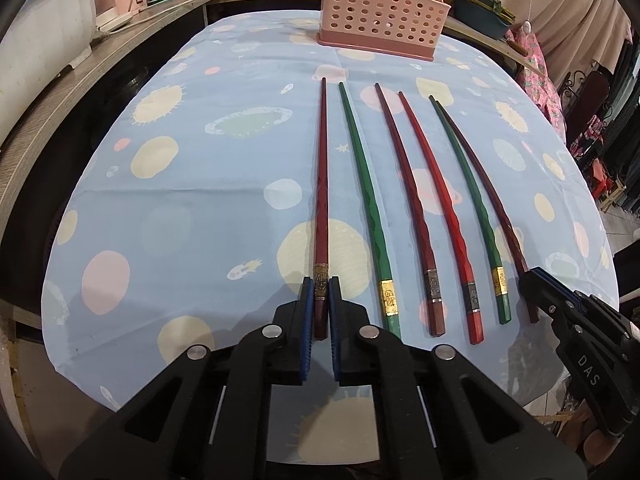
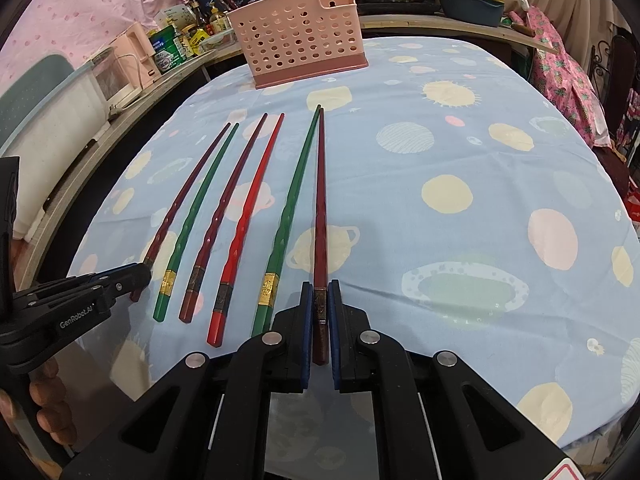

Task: Organize utensils
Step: 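Grasp a dark red chopstick with the left tool while the right tool grasps another dark red chopstick, then lift both held chopsticks over the pink basket and lower them in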

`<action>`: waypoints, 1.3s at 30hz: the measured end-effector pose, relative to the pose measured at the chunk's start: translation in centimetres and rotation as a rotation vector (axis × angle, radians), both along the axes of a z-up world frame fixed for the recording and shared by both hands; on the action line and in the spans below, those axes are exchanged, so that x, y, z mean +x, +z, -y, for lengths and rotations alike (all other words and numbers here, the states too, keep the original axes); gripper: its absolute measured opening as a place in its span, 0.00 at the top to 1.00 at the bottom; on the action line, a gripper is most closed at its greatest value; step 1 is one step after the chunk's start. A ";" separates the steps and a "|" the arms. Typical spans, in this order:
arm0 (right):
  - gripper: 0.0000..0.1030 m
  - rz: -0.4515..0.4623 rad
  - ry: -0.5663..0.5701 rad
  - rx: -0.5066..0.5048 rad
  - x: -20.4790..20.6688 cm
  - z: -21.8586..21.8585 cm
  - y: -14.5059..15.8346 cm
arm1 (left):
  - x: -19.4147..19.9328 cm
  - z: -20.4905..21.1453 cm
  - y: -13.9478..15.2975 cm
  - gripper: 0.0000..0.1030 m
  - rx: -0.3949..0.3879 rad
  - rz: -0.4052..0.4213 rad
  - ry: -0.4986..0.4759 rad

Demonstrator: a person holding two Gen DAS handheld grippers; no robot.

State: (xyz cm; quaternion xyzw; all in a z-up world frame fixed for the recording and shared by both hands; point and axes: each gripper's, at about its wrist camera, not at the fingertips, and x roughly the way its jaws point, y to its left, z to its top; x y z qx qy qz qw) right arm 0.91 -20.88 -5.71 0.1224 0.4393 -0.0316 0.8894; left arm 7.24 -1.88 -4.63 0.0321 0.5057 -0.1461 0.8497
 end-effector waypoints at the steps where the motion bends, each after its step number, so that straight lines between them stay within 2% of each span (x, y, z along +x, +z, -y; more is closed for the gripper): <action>1: 0.93 0.002 -0.003 0.003 0.0 0.1 0.1 | 0.0 0.0 0.1 0.93 -0.002 0.002 0.001; 11: 0.93 0.067 -0.052 0.022 0.3 2.5 3.1 | 1.0 -0.8 3.6 0.93 -0.058 0.048 0.028; 20: 0.93 0.190 -0.099 0.002 1.9 5.1 8.3 | 2.8 -1.7 8.1 0.93 -0.132 0.122 0.056; 30: 0.94 0.328 -0.122 -0.010 5.0 7.6 13.9 | 6.3 -1.9 13.4 0.93 -0.178 0.243 0.083; 39: 0.94 0.412 -0.132 0.022 8.7 9.6 17.0 | 10.5 -0.9 17.7 0.93 -0.204 0.327 0.095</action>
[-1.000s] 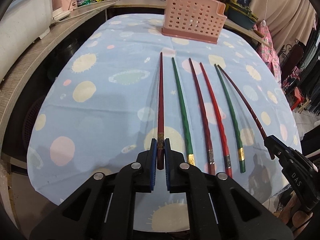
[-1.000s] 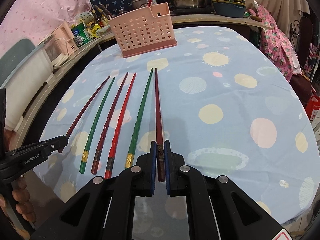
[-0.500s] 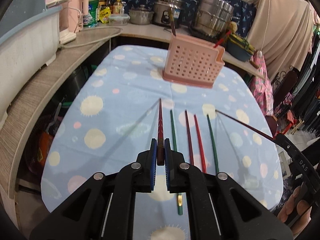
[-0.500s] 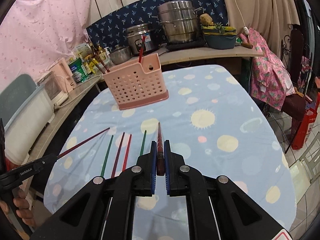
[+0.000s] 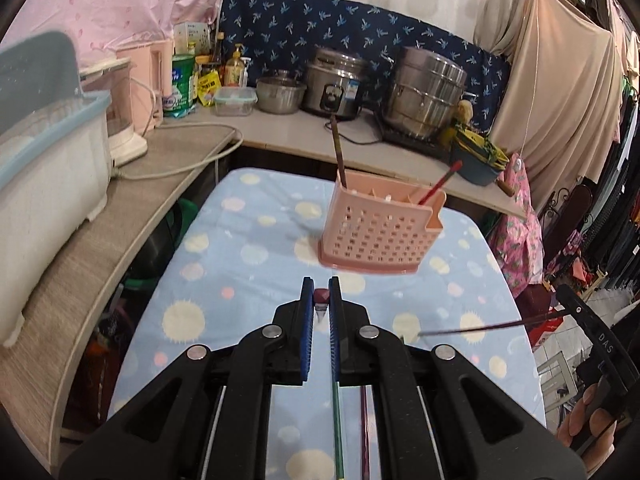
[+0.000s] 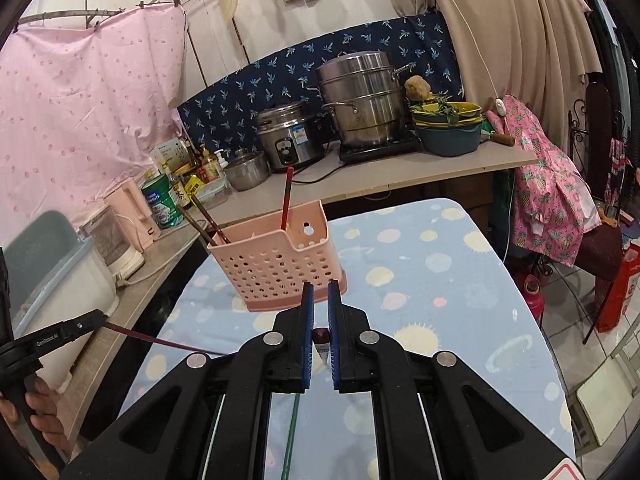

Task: Organize utensils
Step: 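Lift both held chopsticks over the pink basket and lower them in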

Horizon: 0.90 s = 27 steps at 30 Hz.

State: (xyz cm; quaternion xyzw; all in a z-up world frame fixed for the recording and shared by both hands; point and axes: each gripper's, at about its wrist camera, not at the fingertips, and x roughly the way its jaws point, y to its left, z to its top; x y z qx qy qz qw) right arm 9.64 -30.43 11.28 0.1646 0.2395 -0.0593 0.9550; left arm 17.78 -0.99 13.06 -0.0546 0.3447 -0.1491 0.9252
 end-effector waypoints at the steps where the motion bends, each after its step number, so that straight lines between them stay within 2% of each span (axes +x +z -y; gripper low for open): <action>1: 0.94 0.009 0.001 0.008 0.4 0.2 0.3 | 0.5 0.2 0.5 0.93 0.001 0.012 0.001; 6: 0.93 0.063 0.005 0.032 2.0 0.9 2.1 | 2.5 1.1 2.9 0.93 -0.018 0.061 0.000; 14: 0.93 0.186 0.031 0.050 4.5 1.1 6.9 | 4.8 3.0 8.6 0.93 -0.073 0.177 -0.020; 21: 0.93 0.286 0.050 0.043 8.9 1.0 11.8 | 7.7 4.5 13.4 0.93 -0.111 0.282 -0.001; 27: 0.93 0.331 0.052 0.057 13.3 1.3 14.4 | 10.8 6.0 15.2 0.93 -0.113 0.323 0.025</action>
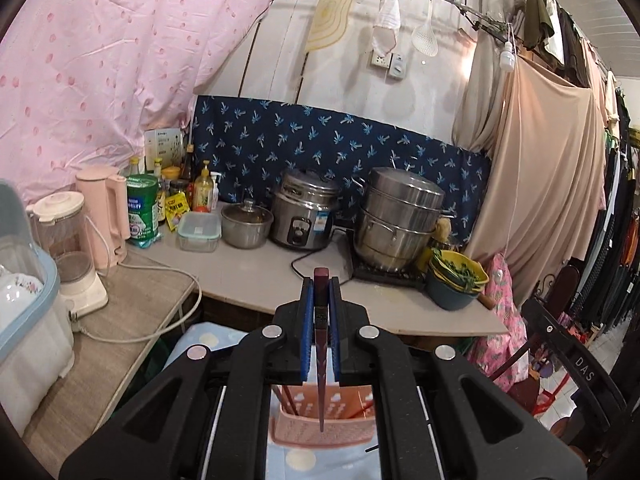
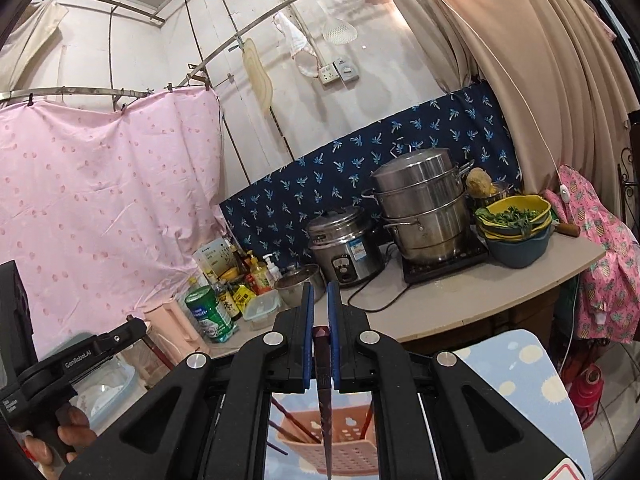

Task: Organize utensils
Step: 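Lift both held chopsticks over the pink basket and lower them in, then open both tools to release the chopsticks and pull back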

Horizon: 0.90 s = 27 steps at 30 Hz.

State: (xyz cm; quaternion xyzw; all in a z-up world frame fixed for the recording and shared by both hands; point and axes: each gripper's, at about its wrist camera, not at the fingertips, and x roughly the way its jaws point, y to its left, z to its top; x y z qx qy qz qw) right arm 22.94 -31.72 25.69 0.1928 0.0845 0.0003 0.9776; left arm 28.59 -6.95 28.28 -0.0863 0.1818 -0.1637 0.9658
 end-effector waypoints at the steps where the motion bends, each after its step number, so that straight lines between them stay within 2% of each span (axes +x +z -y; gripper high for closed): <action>1: 0.93 0.003 -0.001 -0.001 0.7 0.0 0.3 | 0.5 0.1 0.0 0.93 0.002 0.001 0.003; 8: 0.93 -0.020 -0.008 -0.005 5.1 0.3 0.1 | 3.4 1.2 -1.6 0.93 0.031 -0.023 0.016; 20: 0.93 -0.182 -0.004 -0.005 10.1 0.4 -6.6 | 6.6 2.5 -6.6 0.93 0.065 -0.121 0.009; 27: 0.91 -0.226 -0.013 -0.030 10.9 0.2 -8.5 | 7.4 2.8 -8.4 0.92 0.078 -0.160 0.002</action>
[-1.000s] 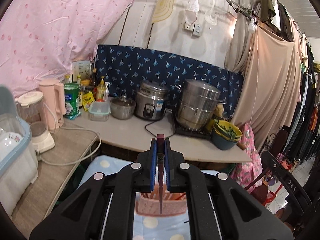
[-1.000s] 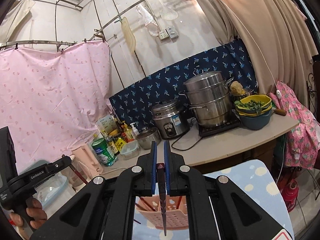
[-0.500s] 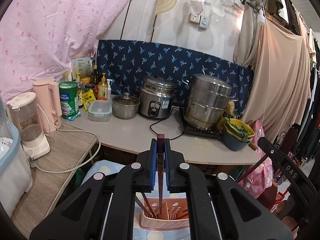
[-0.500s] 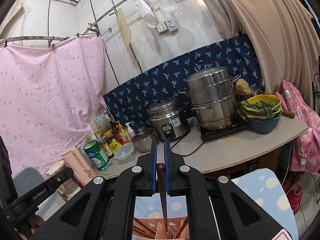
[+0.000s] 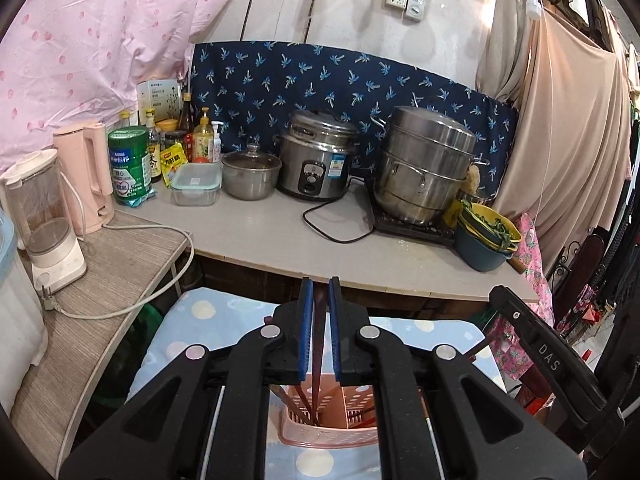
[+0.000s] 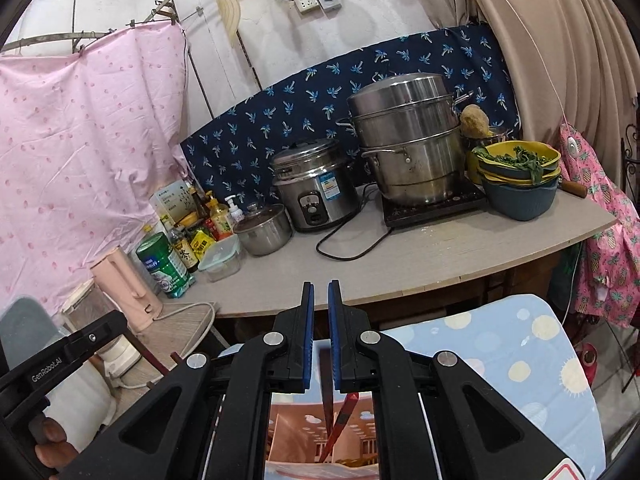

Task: Organize utensils
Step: 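Open both tools to release the chopsticks and pull back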

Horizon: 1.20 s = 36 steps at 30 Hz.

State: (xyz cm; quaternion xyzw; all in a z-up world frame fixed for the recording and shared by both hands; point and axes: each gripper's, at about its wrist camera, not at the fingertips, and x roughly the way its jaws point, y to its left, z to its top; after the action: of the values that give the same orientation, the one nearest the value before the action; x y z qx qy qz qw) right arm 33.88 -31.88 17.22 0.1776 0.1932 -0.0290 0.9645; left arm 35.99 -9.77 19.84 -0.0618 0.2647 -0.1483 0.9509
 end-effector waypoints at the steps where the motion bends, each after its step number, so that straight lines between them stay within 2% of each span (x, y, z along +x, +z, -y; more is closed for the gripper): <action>1: 0.89 0.002 -0.002 0.001 -0.1 0.0 -0.1 | 0.1 0.0 -0.2 0.88 0.003 -0.006 0.000; 3: 0.87 -0.001 -0.003 -0.002 -0.1 -0.1 -0.1 | 0.2 -0.1 -0.5 0.80 -0.001 -0.018 0.005; 6: 0.87 0.000 -0.003 -0.007 -0.5 -0.2 -0.1 | 0.1 -0.2 -0.6 0.76 -0.001 -0.019 0.012; 11: 0.86 0.010 -0.005 -0.016 -1.4 -0.4 0.3 | -0.5 -0.5 -0.6 0.76 0.001 -0.016 0.014; 14: 0.79 0.018 -0.004 -0.022 -2.3 -0.7 0.6 | -1.3 -0.6 -0.5 0.76 0.007 -0.009 0.015; 18: 0.78 0.023 -0.003 -0.028 -4.0 -1.0 0.7 | -2.5 -0.9 -0.4 0.75 0.013 -0.007 0.016; 22: 0.76 0.012 -0.002 -0.044 -6.1 -1.5 0.3 | -4.1 -1.1 -0.5 0.69 0.031 0.001 0.016; 25: 0.72 0.000 -0.005 -0.055 -8.1 -2.0 -0.5 | -5.6 -1.5 -1.0 0.69 0.043 -0.003 0.010; 36: 0.72 -0.099 0.006 -0.045 -15.4 -3.5 -5.3 | -11.5 -3.0 -5.3 0.69 0.102 -0.078 -0.023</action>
State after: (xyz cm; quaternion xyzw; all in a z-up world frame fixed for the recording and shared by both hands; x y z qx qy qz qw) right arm 18.51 -28.34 11.90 0.1539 0.2407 -0.0394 0.9575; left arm 24.48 -6.81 14.58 -0.0161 0.3096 -0.1428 0.9400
